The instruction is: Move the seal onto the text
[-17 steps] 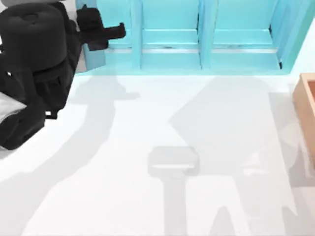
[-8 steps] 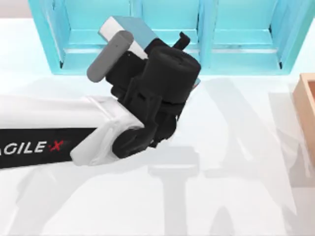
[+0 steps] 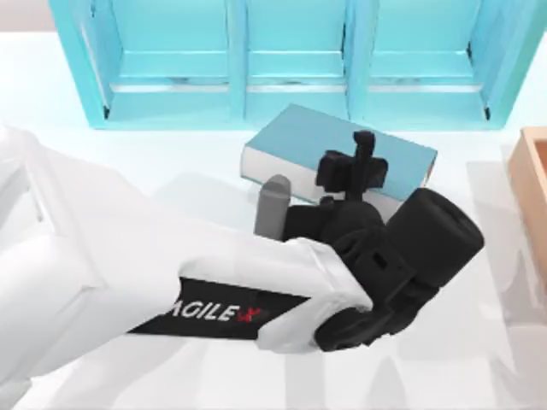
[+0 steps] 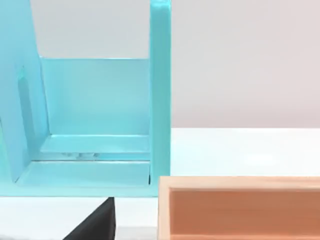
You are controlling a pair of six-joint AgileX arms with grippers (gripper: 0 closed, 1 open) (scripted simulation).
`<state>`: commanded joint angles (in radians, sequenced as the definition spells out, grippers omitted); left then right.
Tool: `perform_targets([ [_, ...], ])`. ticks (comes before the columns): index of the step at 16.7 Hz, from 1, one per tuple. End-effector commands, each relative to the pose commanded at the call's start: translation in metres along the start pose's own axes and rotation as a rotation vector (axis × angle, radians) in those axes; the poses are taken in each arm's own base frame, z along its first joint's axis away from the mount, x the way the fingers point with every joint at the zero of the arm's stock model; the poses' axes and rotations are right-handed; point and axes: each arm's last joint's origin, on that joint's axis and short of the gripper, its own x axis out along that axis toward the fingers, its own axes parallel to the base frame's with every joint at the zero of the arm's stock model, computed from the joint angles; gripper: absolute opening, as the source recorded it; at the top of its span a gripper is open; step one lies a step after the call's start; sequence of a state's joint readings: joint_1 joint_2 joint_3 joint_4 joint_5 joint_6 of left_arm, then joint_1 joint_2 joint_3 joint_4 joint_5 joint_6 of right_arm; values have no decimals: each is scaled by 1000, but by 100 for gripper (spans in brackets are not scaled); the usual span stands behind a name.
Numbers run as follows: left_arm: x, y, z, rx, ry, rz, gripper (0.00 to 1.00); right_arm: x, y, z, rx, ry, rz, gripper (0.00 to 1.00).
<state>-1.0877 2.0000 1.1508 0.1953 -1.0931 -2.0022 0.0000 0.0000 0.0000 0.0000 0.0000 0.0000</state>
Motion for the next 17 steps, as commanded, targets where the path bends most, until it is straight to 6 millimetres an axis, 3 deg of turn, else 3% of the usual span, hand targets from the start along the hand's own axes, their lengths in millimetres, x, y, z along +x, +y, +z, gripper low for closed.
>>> perform_targets([
  [5, -15, 13, -18, -131, -11, -26, 0, 0, 0, 0, 0, 0, 0, 100],
  [17, -19, 17, -17, -127, -15, -22, 0, 0, 0, 0, 0, 0, 0, 100],
])
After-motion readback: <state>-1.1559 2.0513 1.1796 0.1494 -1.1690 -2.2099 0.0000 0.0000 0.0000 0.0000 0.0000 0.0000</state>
